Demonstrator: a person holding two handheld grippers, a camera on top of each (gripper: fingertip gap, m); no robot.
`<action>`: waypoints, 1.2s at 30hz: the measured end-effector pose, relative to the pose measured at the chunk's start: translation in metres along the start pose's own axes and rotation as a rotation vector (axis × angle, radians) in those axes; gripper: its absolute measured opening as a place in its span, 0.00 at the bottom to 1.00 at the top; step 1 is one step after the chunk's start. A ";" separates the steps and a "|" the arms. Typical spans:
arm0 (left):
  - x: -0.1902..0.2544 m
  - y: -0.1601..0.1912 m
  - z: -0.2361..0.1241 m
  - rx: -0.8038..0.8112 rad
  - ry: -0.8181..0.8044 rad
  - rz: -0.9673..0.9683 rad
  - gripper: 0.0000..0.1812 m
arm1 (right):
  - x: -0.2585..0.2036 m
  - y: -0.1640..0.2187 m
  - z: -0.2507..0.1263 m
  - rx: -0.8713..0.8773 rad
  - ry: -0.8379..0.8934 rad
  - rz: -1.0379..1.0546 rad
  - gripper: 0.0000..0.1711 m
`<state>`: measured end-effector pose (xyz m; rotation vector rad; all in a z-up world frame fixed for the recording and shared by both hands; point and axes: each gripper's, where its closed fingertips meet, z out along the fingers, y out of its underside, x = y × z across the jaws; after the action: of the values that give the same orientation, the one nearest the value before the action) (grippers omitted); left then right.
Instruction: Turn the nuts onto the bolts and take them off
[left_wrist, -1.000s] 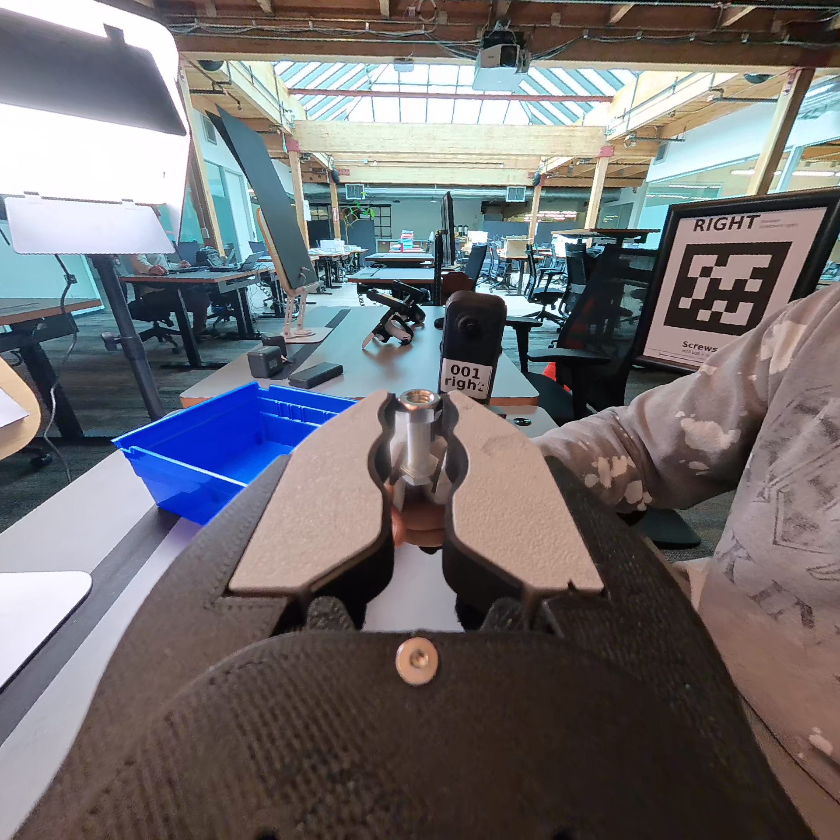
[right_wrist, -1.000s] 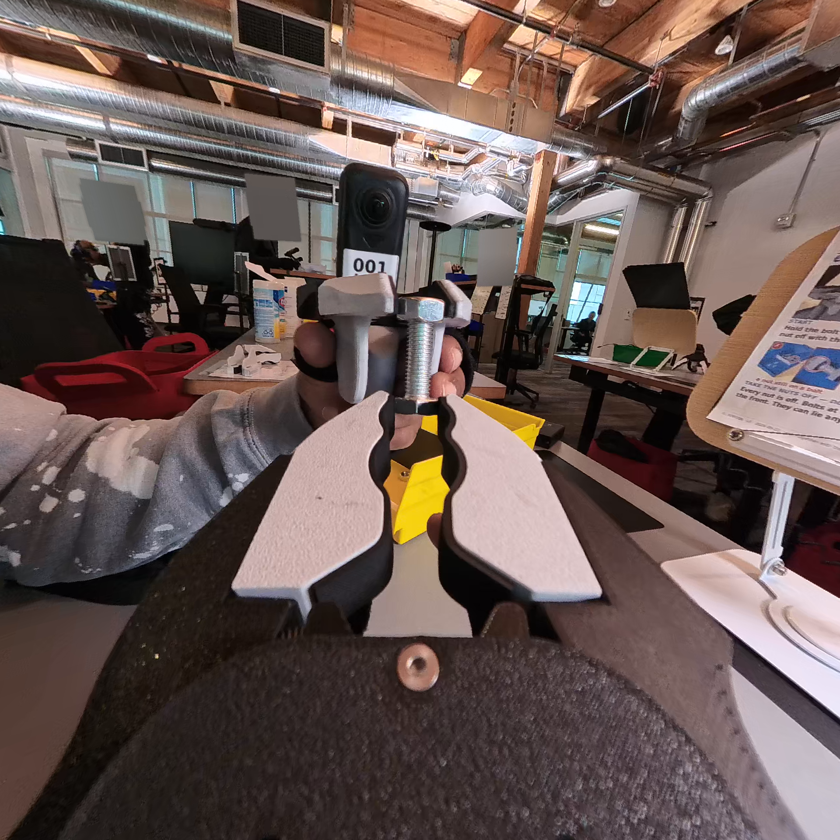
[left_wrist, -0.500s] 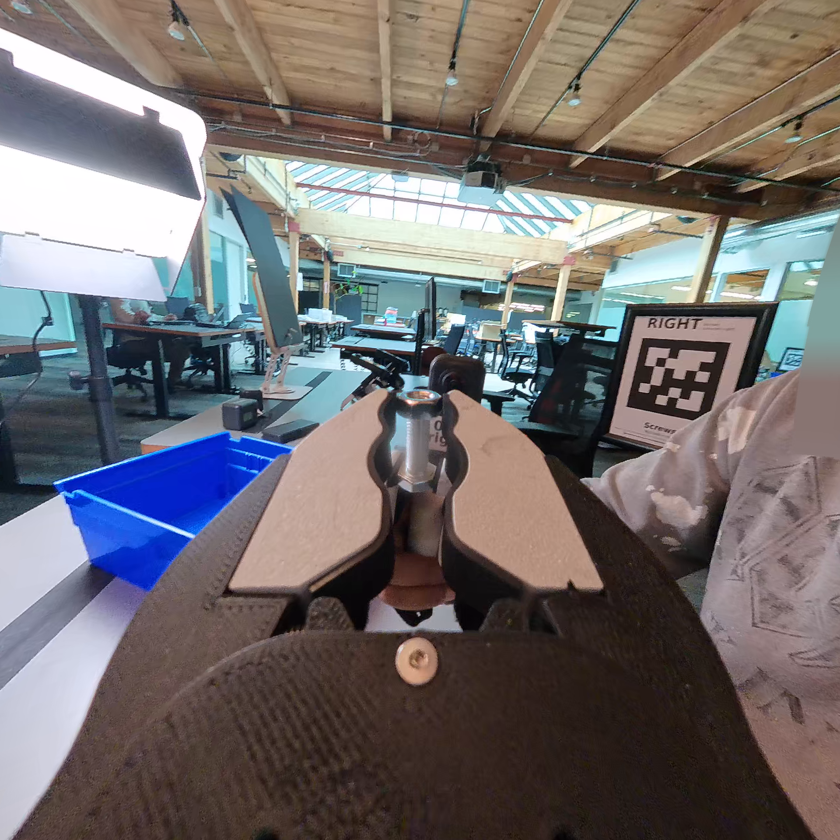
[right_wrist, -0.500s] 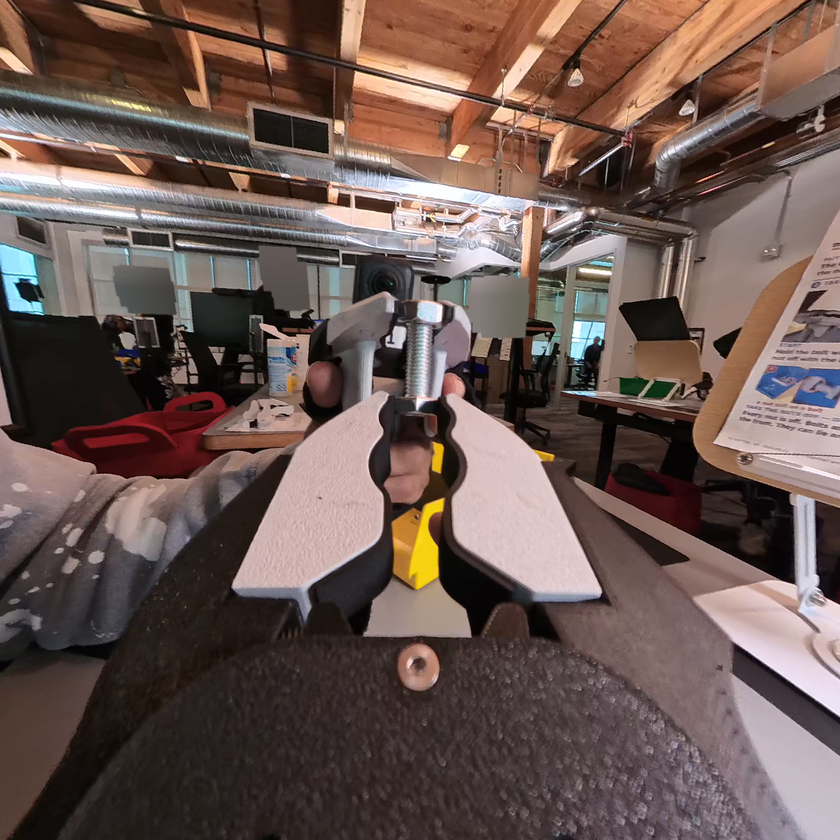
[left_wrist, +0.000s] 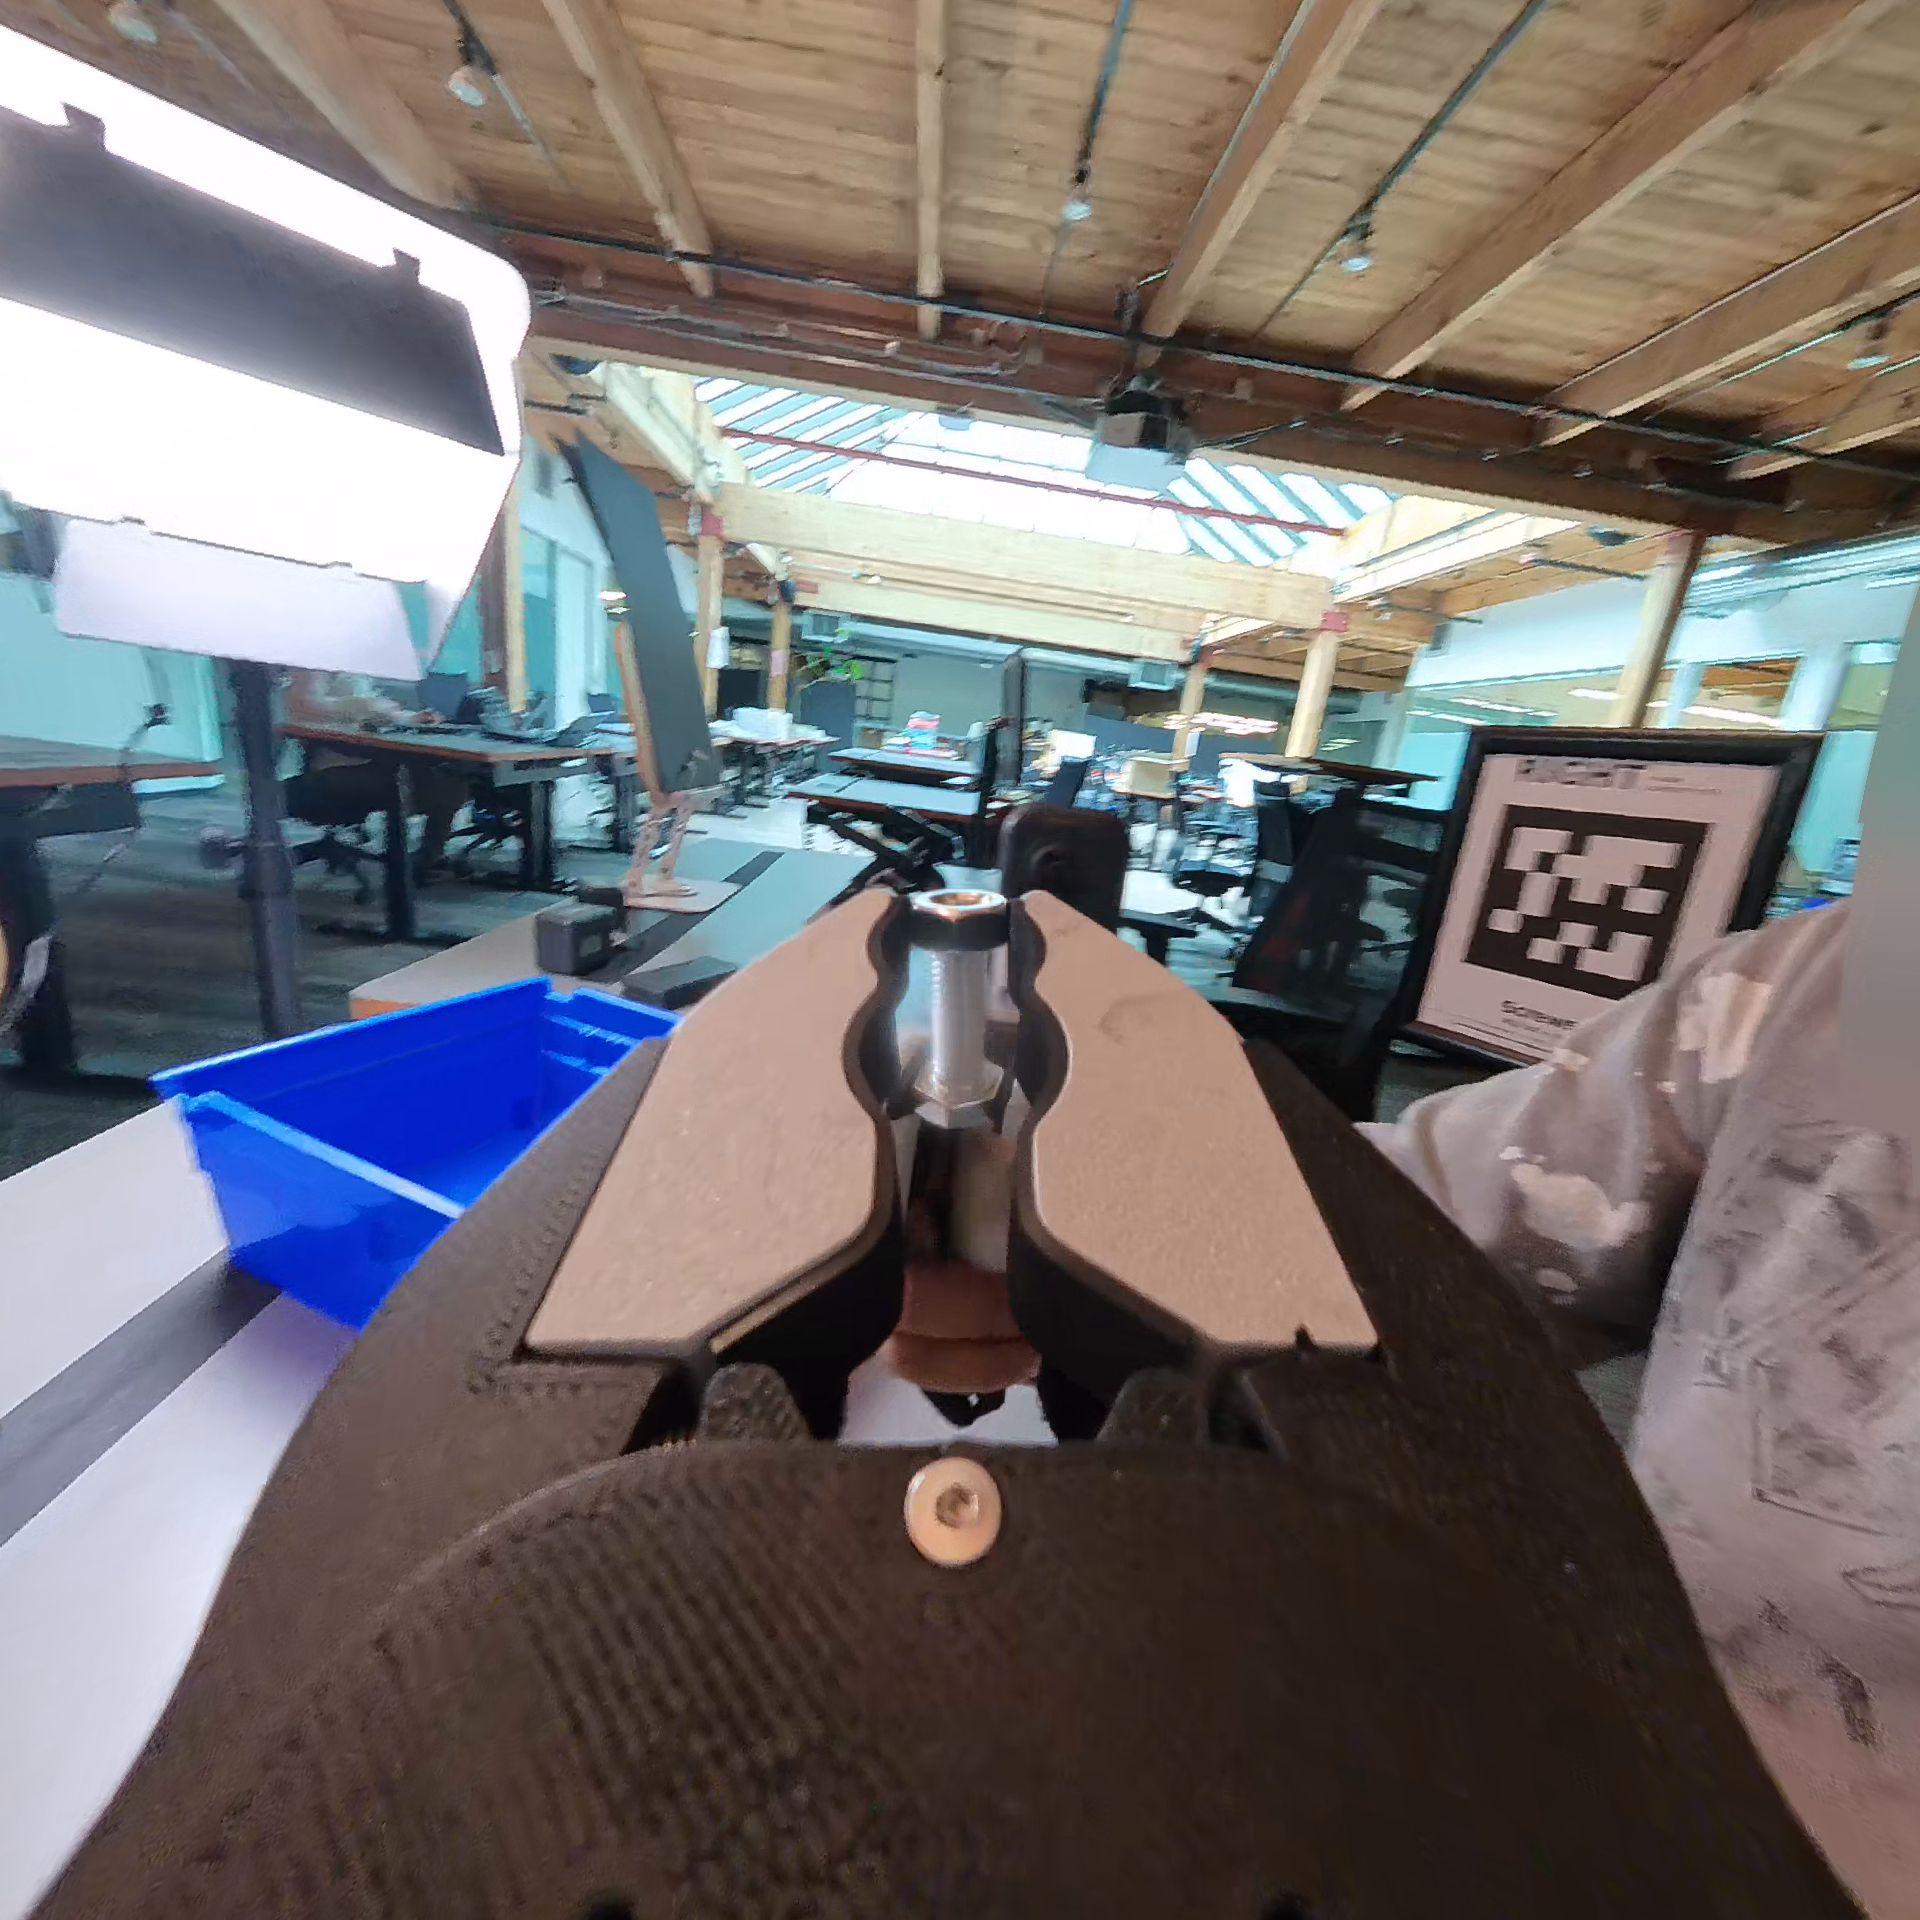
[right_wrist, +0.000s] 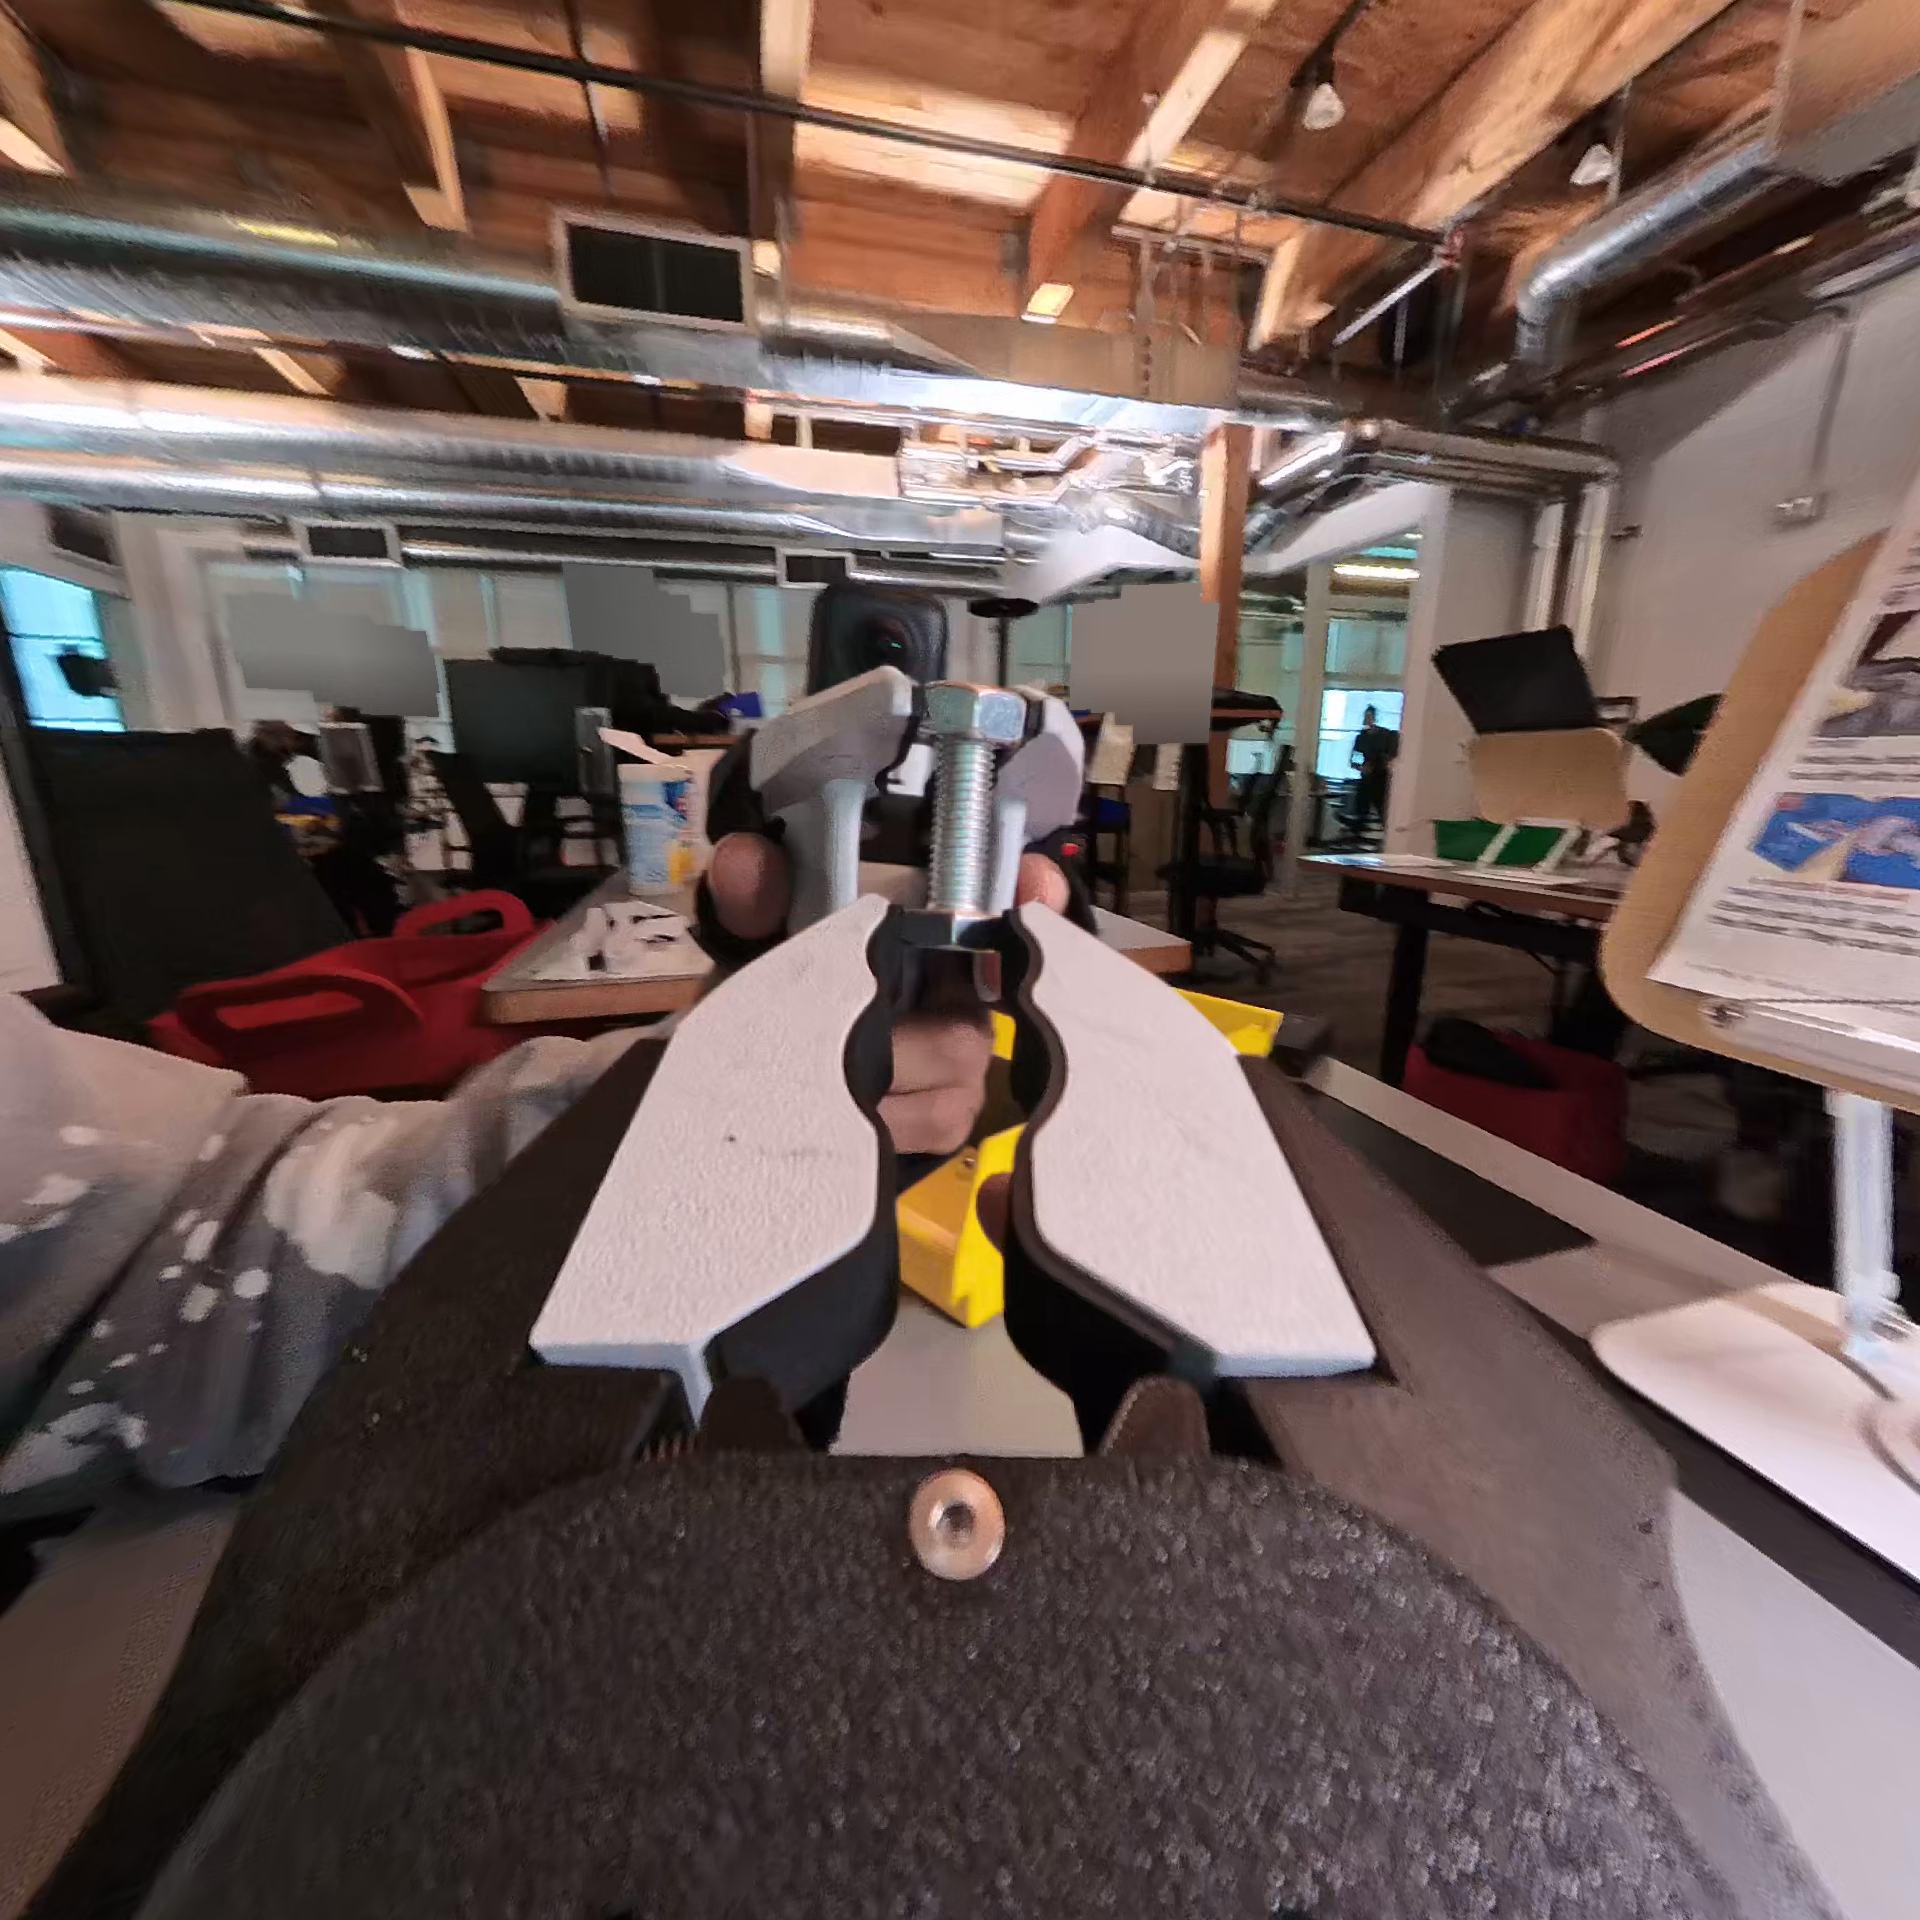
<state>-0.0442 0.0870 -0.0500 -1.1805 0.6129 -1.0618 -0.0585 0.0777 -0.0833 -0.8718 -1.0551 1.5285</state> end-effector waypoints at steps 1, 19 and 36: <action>-0.007 0.002 0.000 -0.019 -0.055 0.011 0.10 | 0.006 0.002 -0.001 -0.016 0.041 -0.011 0.10; 0.006 -0.007 0.007 0.000 -0.033 -0.018 0.10 | -0.001 -0.013 -0.004 0.062 -0.013 0.023 0.10; 0.036 -0.014 0.009 0.033 0.133 -0.023 0.10 | -0.030 -0.025 -0.005 0.141 -0.233 0.130 0.10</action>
<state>-0.0265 0.0586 -0.0296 -1.0964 0.6845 -1.1725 -0.0396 0.0515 -0.0616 -0.6877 -1.0568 1.8242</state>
